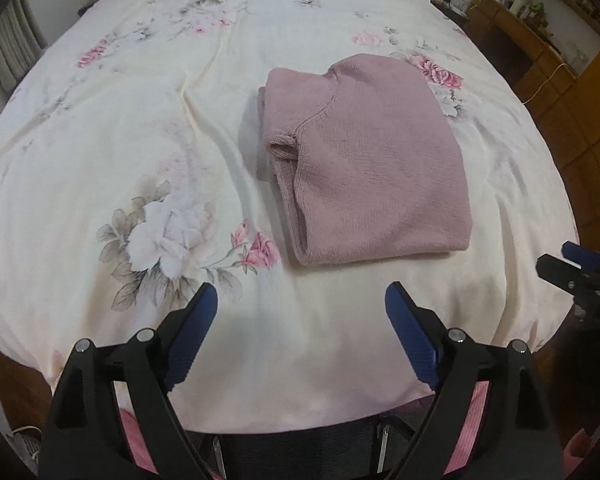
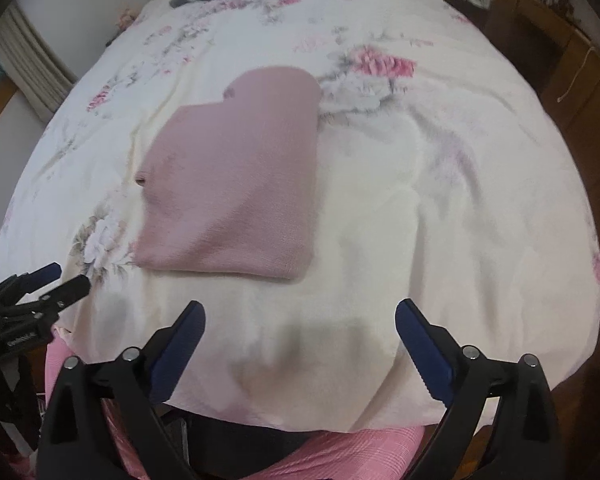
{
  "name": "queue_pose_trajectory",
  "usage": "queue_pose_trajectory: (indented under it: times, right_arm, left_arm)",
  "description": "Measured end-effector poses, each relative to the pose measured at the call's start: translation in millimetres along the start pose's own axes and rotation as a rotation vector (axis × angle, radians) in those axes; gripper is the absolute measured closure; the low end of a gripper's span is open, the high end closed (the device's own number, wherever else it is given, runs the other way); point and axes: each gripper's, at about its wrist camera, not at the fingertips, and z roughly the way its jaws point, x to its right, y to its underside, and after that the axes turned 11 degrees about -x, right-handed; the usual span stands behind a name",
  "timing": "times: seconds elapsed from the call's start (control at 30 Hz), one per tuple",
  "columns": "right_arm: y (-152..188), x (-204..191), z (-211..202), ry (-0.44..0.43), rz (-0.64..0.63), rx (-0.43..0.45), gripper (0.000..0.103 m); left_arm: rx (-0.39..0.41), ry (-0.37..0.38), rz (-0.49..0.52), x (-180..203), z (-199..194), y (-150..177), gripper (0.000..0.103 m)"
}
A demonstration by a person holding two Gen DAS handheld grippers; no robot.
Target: Fold small clothes
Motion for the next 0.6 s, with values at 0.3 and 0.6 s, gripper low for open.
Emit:
queue_pose_trajectory:
  times: [0.3, 0.6]
  right_arm:
    - [10.1, -19.4, -35.5, 0.105, 0.004, 0.058, 0.004]
    - [17.7, -32.2, -61.1, 0.159, -0.020, 0.109, 0.004]
  left_arm:
    - [0.081, -0.041, -0.009, 4.7, -38.3, 15.7, 0.014]
    - [0.146, -0.090, 0.004, 20.5, -67.8, 26.6, 0.013]
